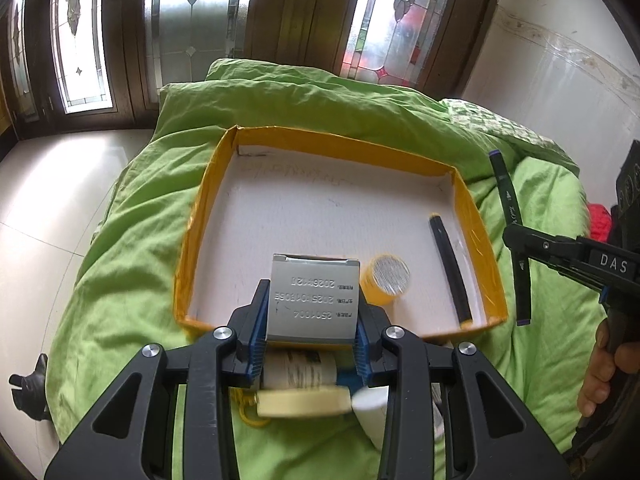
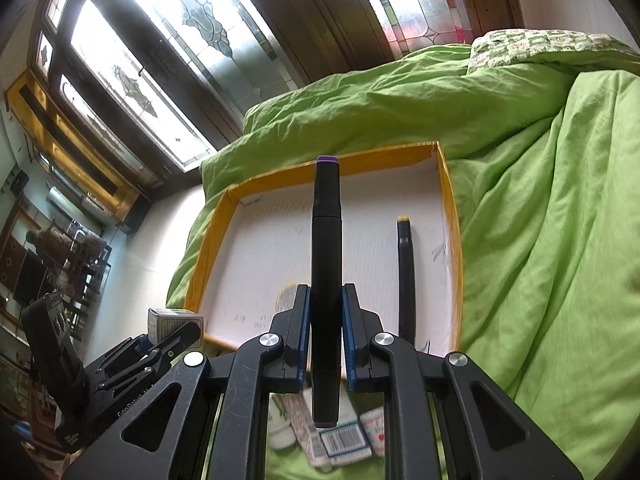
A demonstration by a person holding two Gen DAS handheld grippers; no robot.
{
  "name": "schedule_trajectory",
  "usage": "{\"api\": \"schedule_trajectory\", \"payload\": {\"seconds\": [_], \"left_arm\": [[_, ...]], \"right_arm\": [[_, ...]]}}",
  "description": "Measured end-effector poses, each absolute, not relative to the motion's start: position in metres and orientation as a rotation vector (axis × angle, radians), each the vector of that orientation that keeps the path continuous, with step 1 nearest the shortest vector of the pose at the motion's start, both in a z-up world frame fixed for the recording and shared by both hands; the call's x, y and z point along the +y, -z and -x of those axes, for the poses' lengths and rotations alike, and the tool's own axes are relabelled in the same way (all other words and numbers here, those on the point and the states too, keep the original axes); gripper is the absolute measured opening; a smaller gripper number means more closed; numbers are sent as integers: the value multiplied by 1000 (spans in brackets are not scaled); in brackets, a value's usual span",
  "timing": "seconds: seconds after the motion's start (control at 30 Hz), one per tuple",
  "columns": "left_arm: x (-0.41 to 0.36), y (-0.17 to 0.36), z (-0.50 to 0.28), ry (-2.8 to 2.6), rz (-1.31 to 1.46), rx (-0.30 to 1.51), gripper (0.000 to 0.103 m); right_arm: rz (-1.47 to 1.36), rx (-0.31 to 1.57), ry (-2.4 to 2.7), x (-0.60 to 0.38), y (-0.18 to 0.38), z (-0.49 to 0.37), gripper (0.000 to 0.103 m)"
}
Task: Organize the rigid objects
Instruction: 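Place white box and purple-capped marker in the tray, open both tools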
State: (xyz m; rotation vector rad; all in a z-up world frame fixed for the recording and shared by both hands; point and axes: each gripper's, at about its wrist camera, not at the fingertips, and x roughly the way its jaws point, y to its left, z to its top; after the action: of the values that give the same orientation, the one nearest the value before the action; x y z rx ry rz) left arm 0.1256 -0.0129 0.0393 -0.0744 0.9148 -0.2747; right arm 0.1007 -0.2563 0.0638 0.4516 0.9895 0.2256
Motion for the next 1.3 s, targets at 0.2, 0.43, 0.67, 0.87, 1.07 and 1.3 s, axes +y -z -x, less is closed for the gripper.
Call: {"api": "schedule_trajectory", "payload": {"seconds": [0.2, 0.43, 0.67, 0.87, 1.07, 1.3], "left_arm": [[-13, -19, -159, 257, 85, 971, 33], [-17, 10, -177, 238, 80, 1041, 33], [-18, 22, -182, 222, 74, 1060, 33], [-20, 24, -184, 213, 59, 1055, 33], [-22, 22, -180, 222, 26, 1051, 50], [-13, 3, -164, 217, 35, 1012, 64]], "right_arm": [[-442, 1021, -206, -254, -47, -124, 13], [-399, 1128, -222, -237, -11, -136, 13], [-372, 1173, -200, -232, 7, -142, 13], [-341, 1152, -195, -230, 14, -144, 13], [-340, 1136, -208, -229, 22, -144, 13], [-353, 1096, -195, -237, 8, -135, 24]]}}
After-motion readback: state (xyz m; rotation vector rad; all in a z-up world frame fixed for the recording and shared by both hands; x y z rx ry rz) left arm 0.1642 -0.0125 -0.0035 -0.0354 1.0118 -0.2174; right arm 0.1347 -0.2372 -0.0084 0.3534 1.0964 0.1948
